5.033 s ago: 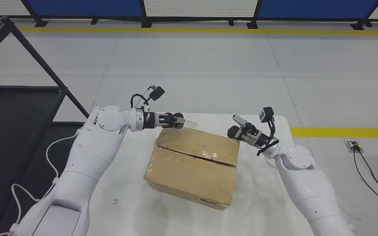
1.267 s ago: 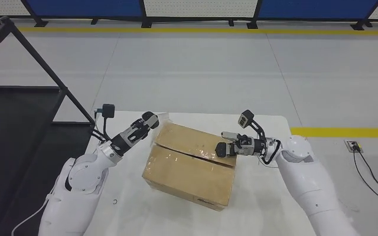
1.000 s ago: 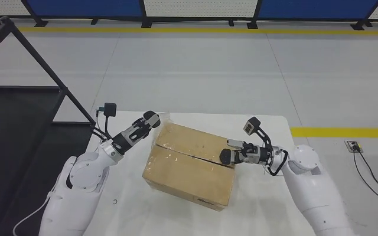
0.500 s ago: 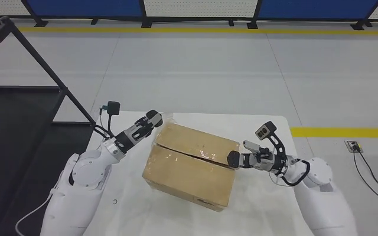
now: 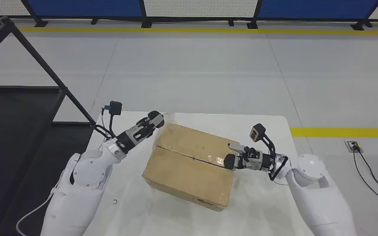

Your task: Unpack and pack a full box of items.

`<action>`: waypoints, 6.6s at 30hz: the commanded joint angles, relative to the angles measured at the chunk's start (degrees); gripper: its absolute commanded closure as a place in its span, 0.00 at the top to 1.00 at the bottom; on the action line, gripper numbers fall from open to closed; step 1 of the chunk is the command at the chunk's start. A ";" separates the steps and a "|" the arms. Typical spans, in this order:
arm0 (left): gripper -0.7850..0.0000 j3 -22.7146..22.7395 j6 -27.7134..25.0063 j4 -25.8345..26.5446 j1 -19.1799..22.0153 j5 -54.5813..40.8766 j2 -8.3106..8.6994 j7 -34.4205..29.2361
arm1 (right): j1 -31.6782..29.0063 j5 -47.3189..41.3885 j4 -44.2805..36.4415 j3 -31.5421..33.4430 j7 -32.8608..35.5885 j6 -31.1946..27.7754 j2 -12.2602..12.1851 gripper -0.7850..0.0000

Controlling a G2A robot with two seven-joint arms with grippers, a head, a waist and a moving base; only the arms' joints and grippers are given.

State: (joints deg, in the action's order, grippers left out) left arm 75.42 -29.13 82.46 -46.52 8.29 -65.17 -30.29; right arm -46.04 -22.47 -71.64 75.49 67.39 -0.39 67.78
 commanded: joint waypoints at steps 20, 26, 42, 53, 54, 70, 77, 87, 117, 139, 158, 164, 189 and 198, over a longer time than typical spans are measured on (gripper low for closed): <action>0.00 -0.66 0.49 1.10 -0.53 2.86 0.07 2.16 | -1.55 -9.98 -0.84 2.16 9.80 -8.08 -0.95 1.00; 0.00 -1.19 0.30 0.79 -0.12 2.87 0.02 1.98 | -5.63 -10.80 -5.34 4.36 6.60 -6.87 -1.63 1.00; 0.00 -1.84 0.05 0.79 0.42 3.11 0.01 1.56 | -7.23 -6.15 -6.93 2.97 3.33 -3.56 -2.51 1.00; 0.00 -2.46 -0.36 2.20 -1.08 3.28 0.02 1.81 | -5.47 -3.18 -5.26 -0.14 -0.57 -2.76 -2.43 1.00; 0.00 -2.45 -0.43 2.43 -1.28 3.24 0.04 1.81 | -5.36 -3.13 -5.04 -0.23 -0.76 -2.78 -2.44 1.00; 0.45 -5.12 -0.06 5.28 -2.84 11.10 0.21 -0.93 | -3.96 -4.21 -2.37 -1.40 -0.93 -3.54 -2.63 1.00; 1.00 -5.82 1.74 6.79 -3.70 8.44 0.42 -6.11 | -2.91 -4.61 -1.14 -2.12 -0.55 -4.01 -2.64 1.00; 1.00 -5.41 4.57 6.41 -2.35 -3.23 0.61 -14.04 | -1.41 -5.29 0.69 -3.26 -0.25 -5.07 -2.56 1.00; 1.00 3.06 20.44 -0.05 2.41 -25.96 2.91 -34.29 | 2.16 -5.58 3.51 -4.72 0.80 -11.12 -2.64 1.00; 1.00 -6.29 18.07 -15.73 11.13 -24.50 1.69 -35.99 | 5.04 -5.65 1.30 -7.35 0.18 -11.15 -2.26 1.00; 1.00 -8.13 16.33 -17.61 12.06 -27.89 1.18 -34.76 | 4.60 -6.32 -1.91 -8.93 -1.87 -10.73 -1.86 1.00; 1.00 -8.83 16.08 -18.60 12.55 -27.82 1.04 -34.07 | 8.46 -5.87 -0.93 -12.55 -3.60 -8.64 -0.78 1.00; 1.00 -10.59 14.45 -22.79 14.56 -30.98 0.31 -34.31 | 29.46 2.67 22.68 -26.41 -5.87 -6.98 5.55 1.00; 1.00 -11.38 14.71 -23.93 15.40 -31.10 0.03 -34.19 | 34.64 -1.24 34.83 -31.15 1.68 -10.56 9.65 1.00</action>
State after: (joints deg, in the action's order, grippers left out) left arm 64.19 -14.48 58.68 -31.26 -22.79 -65.08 -64.56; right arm -11.89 -22.94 -38.23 44.63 67.93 -10.45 76.96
